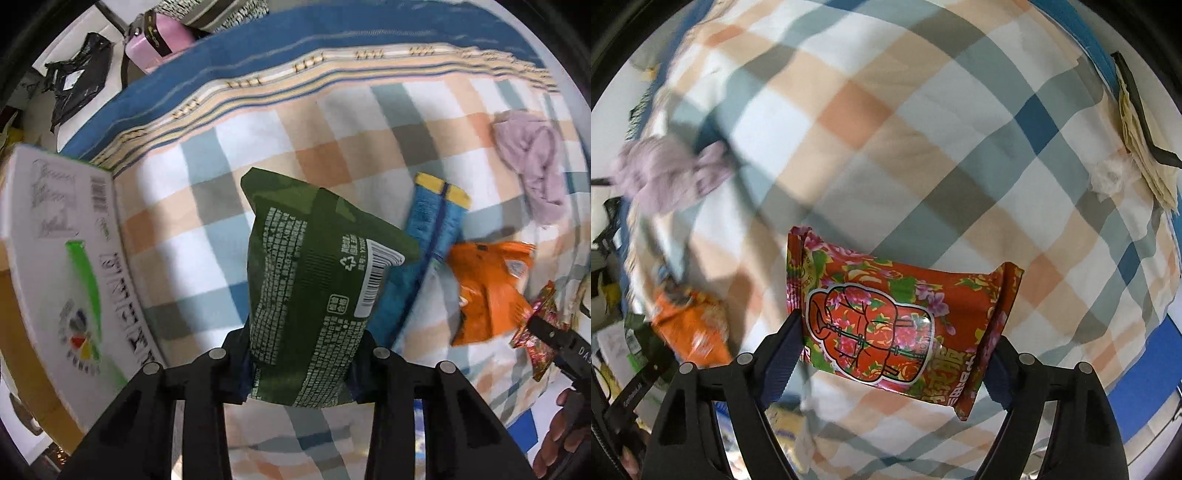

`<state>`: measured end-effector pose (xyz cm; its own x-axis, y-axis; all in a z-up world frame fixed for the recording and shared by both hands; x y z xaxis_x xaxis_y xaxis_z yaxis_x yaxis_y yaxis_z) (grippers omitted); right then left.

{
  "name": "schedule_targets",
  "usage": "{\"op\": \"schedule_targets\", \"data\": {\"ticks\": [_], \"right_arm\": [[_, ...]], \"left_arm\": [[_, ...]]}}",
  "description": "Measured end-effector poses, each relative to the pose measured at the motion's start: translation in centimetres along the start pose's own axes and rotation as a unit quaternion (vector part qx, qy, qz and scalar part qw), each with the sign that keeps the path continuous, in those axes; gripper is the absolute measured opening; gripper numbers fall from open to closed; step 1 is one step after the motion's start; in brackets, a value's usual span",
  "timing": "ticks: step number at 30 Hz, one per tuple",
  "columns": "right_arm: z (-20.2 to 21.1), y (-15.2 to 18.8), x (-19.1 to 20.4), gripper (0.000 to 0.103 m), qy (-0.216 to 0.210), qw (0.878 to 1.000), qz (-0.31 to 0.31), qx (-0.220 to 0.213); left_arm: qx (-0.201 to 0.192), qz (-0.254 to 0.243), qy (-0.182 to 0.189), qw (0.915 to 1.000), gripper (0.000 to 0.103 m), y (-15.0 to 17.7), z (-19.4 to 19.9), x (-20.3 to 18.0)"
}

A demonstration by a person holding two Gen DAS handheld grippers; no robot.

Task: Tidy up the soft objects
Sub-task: 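Carry both snacks over the box and open both tools to drop them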

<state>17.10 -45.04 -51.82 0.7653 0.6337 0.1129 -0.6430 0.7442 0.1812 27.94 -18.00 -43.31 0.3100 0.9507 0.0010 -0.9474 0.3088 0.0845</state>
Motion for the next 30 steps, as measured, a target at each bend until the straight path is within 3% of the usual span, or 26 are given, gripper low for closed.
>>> {"op": "schedule_targets", "data": {"ticks": [7,8,13,15,19,22,30], "right_arm": [[3.6,4.2,6.4,0.086,-0.04,0.997,0.068,-0.027],[5.0,4.7,7.7,0.086,-0.046,0.995,0.081,-0.031],[9.5,8.3,13.7,0.086,-0.073,0.984,0.154,-0.051],[12.1,9.1,13.9,0.086,-0.087,0.979,0.179,-0.053],[16.7,13.4,13.5,0.086,-0.105,0.965,0.233,-0.059],[18.5,17.1,15.3,0.086,-0.116,0.953,0.273,-0.057],[18.9,23.9,21.0,0.086,-0.129,0.923,0.359,-0.038]], "left_arm": [[-0.055,0.01,0.037,0.9978,0.034,3.6,6.3,1.5],[-0.058,0.013,0.041,0.9974,0.034,2.9,8.0,1.6],[-0.096,0.028,0.055,0.9935,0.034,5.4,13.3,2.5],[-0.106,0.034,0.056,0.9922,0.034,6.7,14.8,3.4],[-0.12,0.058,0.062,0.9891,0.034,9.5,16.4,5.1],[-0.122,0.081,0.065,0.9871,0.034,12.0,16.8,7.2],[-0.115,0.151,0.076,0.9789,0.034,17.4,17.0,14.1]]}}
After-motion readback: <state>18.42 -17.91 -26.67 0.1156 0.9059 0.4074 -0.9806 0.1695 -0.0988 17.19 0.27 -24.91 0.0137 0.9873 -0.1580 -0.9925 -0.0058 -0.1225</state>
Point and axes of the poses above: each gripper's, at about its wrist camera, not at the fingertips, and z roughly against the way its jaws point, x to its left, y to its underside, the point moved 6 cm from there along -z, roughly the way its jaws point, and after that the axes turned 1 degree about -z, right-handed, at the moved point
